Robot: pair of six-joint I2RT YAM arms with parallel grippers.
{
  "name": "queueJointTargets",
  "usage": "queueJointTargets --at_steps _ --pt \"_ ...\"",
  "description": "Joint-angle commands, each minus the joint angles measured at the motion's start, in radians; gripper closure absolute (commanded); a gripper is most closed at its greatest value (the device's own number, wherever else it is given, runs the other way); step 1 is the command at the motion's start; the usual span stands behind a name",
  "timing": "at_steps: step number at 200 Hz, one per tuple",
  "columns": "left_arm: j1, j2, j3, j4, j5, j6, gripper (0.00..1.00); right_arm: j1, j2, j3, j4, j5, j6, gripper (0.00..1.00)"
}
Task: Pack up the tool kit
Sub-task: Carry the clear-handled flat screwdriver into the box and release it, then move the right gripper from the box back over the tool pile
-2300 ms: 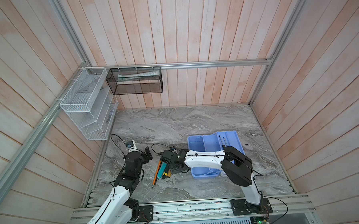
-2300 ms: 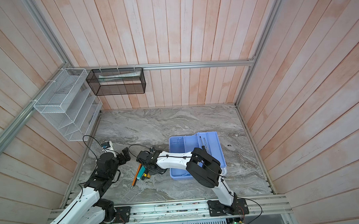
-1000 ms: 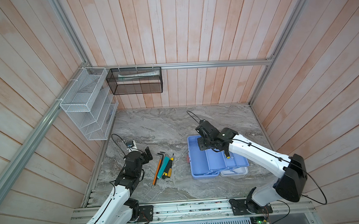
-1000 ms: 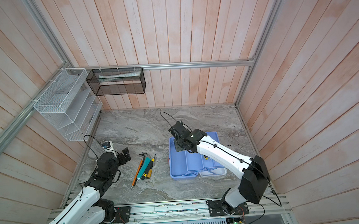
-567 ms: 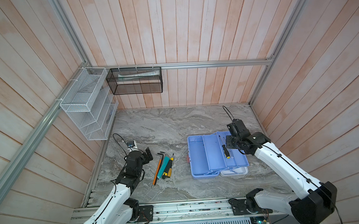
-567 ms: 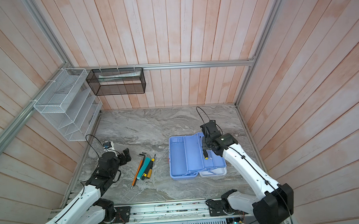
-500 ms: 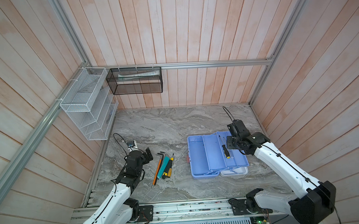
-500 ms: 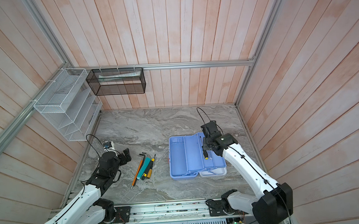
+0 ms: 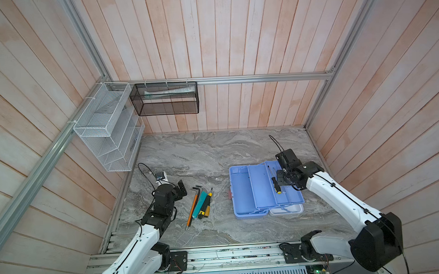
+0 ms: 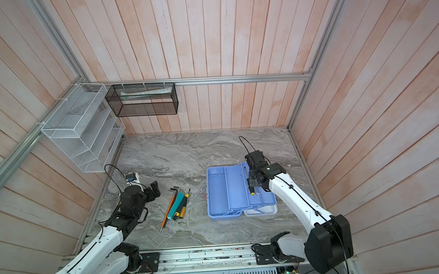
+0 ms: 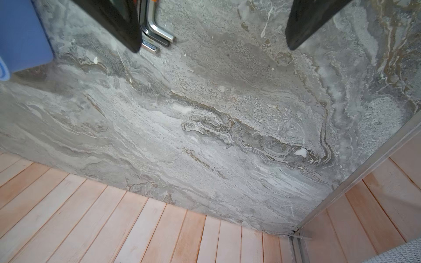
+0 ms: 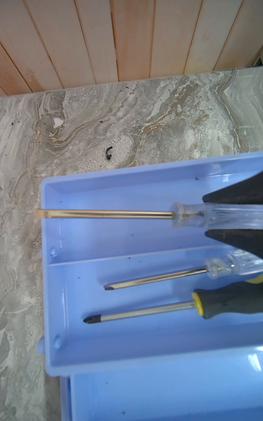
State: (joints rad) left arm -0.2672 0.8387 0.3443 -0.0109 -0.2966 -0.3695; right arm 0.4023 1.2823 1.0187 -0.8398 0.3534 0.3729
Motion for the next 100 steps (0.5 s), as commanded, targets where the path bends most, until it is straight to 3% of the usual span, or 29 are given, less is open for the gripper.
queueJointTargets --at_steps 1,47,77,100 --pt "0.005 0.004 0.032 0.002 -0.015 -0.001 0.00 -0.006 0.050 0.032 -0.060 -0.020 -0.011 0.99" --pt "0.006 0.011 0.034 0.002 -0.013 -0.001 0.00 -0.004 0.060 0.095 -0.118 -0.004 0.001 0.68" --pt "0.006 0.009 0.034 0.002 -0.013 0.000 0.00 0.009 0.045 0.194 -0.165 -0.011 0.019 0.63" --pt "0.006 0.005 0.033 0.002 -0.015 -0.001 0.00 0.110 0.042 0.275 -0.171 0.003 0.086 0.62"
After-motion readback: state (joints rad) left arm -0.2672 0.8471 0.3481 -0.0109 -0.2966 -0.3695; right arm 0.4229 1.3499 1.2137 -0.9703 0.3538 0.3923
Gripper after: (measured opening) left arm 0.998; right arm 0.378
